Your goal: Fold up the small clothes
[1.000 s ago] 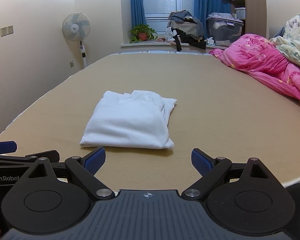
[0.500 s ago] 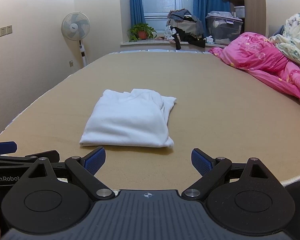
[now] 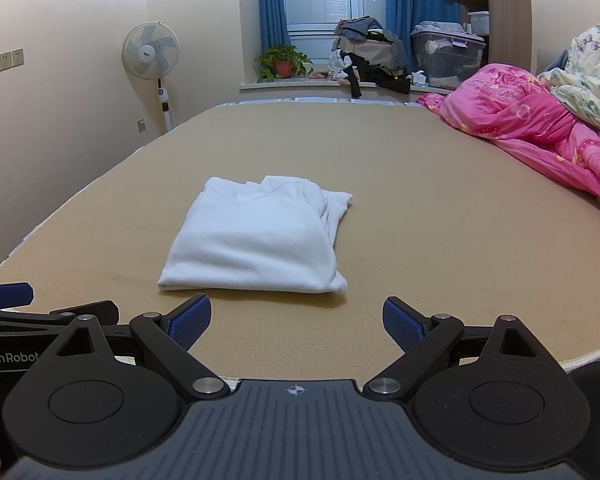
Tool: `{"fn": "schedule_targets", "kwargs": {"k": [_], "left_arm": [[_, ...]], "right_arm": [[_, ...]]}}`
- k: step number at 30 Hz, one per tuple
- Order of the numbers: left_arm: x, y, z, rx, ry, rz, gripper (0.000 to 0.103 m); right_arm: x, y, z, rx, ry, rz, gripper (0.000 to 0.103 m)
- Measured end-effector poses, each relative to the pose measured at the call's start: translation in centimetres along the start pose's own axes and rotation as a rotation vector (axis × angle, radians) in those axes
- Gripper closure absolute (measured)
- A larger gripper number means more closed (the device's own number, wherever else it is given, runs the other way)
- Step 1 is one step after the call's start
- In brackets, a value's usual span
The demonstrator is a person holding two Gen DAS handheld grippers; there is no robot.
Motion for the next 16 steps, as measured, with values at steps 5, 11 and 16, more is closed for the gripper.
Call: {"fn": "schedule_targets", "kwargs": {"k": [5,11,16], "left_arm": [[-0.03,-0.03,-0.02,0.000,0.000,0.001,0.001],[0.01,0.00,0.07,0.002,0.002,0.001,0.001],[0.05,-0.02,0.17,0.004,0.003,0.002,0.001]], "right_arm": [[-0.03,0.08,0.01,0.000,0.000,-0.001,0.010],[-0.08,0.15,-0.01,-0.001,-0.001,-0.001,0.010],[-0.12,0.19,-0.03,-0.001,-0.001,-0.002,0.010]]}}
Point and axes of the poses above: each gripper's, at about its wrist camera, not at the fingertips, and x roughly the way its jaws point, y to its right, z to its underside, the point moved 5 cm from there along x, roughly the way its jaws point, and after that the axes turned 5 degrees about y, right-handed, at the moved point
